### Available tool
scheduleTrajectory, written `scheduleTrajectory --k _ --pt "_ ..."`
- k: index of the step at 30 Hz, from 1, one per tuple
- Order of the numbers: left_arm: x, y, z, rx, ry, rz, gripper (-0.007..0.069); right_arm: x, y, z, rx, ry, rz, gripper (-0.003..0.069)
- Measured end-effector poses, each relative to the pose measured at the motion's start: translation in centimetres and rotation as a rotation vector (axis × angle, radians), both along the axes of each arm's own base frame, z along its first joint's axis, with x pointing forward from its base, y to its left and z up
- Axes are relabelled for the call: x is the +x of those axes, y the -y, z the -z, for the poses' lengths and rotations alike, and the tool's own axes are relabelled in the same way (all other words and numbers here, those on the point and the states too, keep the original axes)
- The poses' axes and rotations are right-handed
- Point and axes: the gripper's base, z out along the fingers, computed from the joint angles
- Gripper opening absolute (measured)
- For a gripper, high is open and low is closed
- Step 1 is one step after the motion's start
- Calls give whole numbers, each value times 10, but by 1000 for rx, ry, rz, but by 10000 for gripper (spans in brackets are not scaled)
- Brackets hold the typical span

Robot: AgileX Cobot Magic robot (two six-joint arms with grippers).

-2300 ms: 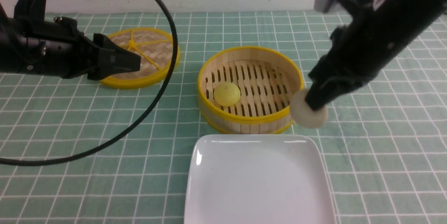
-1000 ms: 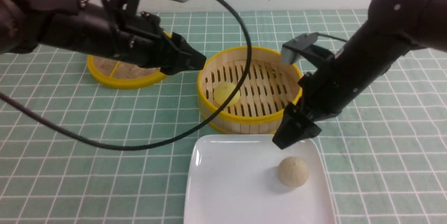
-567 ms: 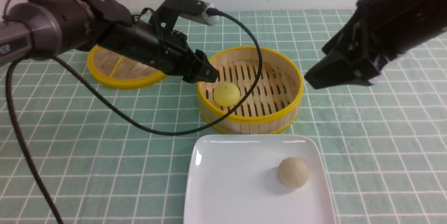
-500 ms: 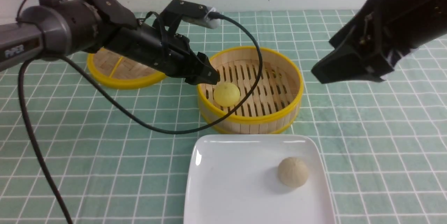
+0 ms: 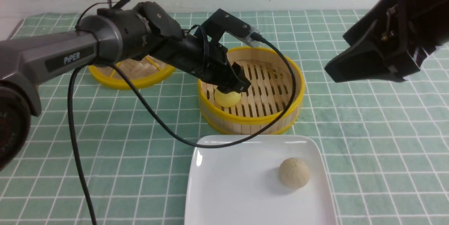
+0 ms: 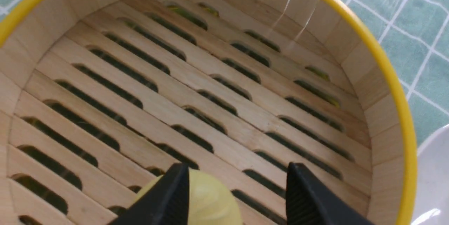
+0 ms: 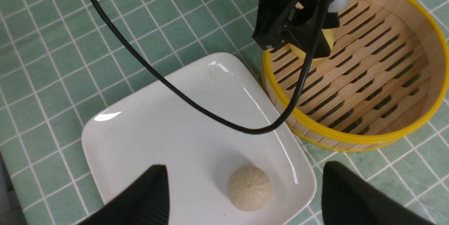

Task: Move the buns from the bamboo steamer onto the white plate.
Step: 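Reach into the bamboo steamer and grasp a bun with the left gripper, then carry the bun from the bamboo steamer to the plate with the left gripper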

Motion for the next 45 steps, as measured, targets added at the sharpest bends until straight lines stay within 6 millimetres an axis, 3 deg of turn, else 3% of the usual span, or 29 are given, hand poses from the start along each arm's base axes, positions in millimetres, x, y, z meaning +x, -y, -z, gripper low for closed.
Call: scheduleTrajectory --k 9,19,22,24,25,26,29,32,36,37,38,40,45 --pt "6 -2 7 43 46 -17 394 -1 0 1 -10 -13 -7 558" --pt "13 -1 35 66 6 -31 379 -1 0 1 -6 -20 1 558" --pt "15 -1 35 48 -5 -70 269 -2 1 1 -6 -24 1 558" --pt "15 -1 33 41 -7 -84 126 -2 1 1 -7 -26 1 554" --pt "15 -1 33 40 -7 -85 115 -2 1 1 -7 -26 1 554" --pt "14 -2 29 39 0 -85 52 -2 1 1 -7 -27 0 547" --pt "11 -3 16 34 18 -75 24 -2 1 1 -7 -27 0 529" --pt "4 -5 -9 23 56 -58 22 -2 1 1 -6 -27 0 510" --pt "-13 -10 -61 -22 137 -45 22 -3 1 1 -3 -28 0 490" --pt "-14 -11 -63 -24 141 -43 22 -3 1 1 -3 -28 0 489" --pt "-24 -13 -82 -47 148 -36 22 -3 0 1 -2 -29 1 487" --pt "-35 -16 -99 -72 136 -32 22 -3 0 1 -2 -29 1 486" --pt "-64 -22 -118 -62 -17 2 22 -4 2 -1 -2 -17 4 486"
